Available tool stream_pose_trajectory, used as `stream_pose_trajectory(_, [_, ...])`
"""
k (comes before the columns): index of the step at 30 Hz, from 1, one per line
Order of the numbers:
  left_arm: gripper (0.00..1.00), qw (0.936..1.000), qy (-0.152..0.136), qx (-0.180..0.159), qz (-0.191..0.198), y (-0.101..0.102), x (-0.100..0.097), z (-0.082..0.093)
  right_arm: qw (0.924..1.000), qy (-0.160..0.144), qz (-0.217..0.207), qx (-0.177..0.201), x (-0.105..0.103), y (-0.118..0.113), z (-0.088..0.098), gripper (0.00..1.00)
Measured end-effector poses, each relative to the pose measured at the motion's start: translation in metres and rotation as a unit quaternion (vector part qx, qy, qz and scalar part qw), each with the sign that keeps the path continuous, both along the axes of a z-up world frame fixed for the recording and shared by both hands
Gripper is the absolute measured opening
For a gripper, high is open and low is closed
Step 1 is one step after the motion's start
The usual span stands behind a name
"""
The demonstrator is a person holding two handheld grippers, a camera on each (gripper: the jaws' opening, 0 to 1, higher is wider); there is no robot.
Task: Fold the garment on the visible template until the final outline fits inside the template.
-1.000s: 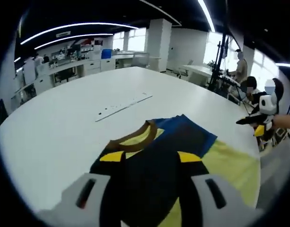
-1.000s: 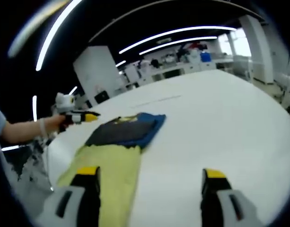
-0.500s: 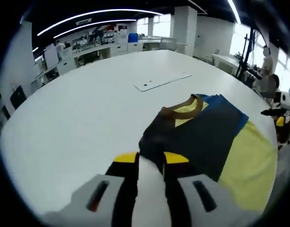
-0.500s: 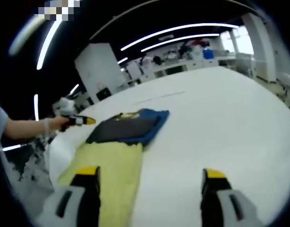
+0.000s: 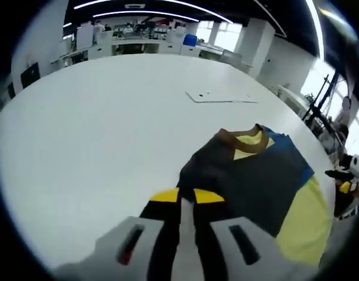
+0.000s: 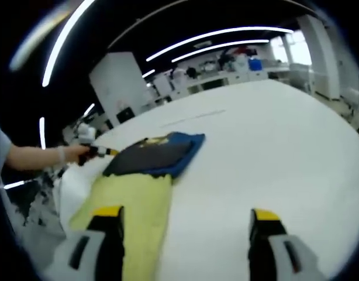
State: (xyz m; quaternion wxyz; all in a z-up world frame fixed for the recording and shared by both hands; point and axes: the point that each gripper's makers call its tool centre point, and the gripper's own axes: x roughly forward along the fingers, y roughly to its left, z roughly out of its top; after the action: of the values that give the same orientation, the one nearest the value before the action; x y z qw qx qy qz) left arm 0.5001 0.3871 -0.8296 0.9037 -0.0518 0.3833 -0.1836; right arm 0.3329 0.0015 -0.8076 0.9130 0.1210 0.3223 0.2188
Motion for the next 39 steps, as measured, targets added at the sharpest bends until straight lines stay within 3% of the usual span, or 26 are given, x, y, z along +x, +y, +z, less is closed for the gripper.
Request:
stream_pose_trajectory(12, [0.05,0.9996,0.007,0.013,0.023,0.013,0.014,-0.007,1.0,0.003,0.0,0.003,0.0,0.005,-0.002,0.88])
stream_pose_trajectory(18, [0.08,0.9997,0.009,0.023,0.008,0.012,0.019,-0.01,1.0,0.004,-0.001,0.003,0.0,0.005,-0.004,0.88])
stream_pose_trajectory(22, [0.0,0.9979,-0.002,0.059,-0.025,0.01,0.02,-0.014,1.0,0.005,0.0,0.004,-0.001,0.006,-0.004,0.88])
stream_pose_trajectory(25, [0.0,0.998,-0.003,0.059,-0.023,0.004,0.015,-0.013,1.0,0.007,0.0,0.0,-0.002,0.005,-0.006,0.87])
stream_pose_trajectory(27, [0.0,0.9988,0.005,0.046,-0.014,0.005,0.016,-0.013,1.0,0.008,-0.001,-0.001,-0.001,0.004,-0.008,0.87])
stream_pose_trajectory(34, [0.0,0.9993,-0.014,-0.002,0.034,0.016,0.019,0.011,1.0,0.005,0.0,0.001,-0.001,0.005,-0.005,0.87])
stream_pose_trajectory(39, [0.0,0.9988,-0.01,-0.024,0.041,0.029,0.031,0.008,1.0,0.007,0.002,0.003,0.0,0.01,-0.006,0.87])
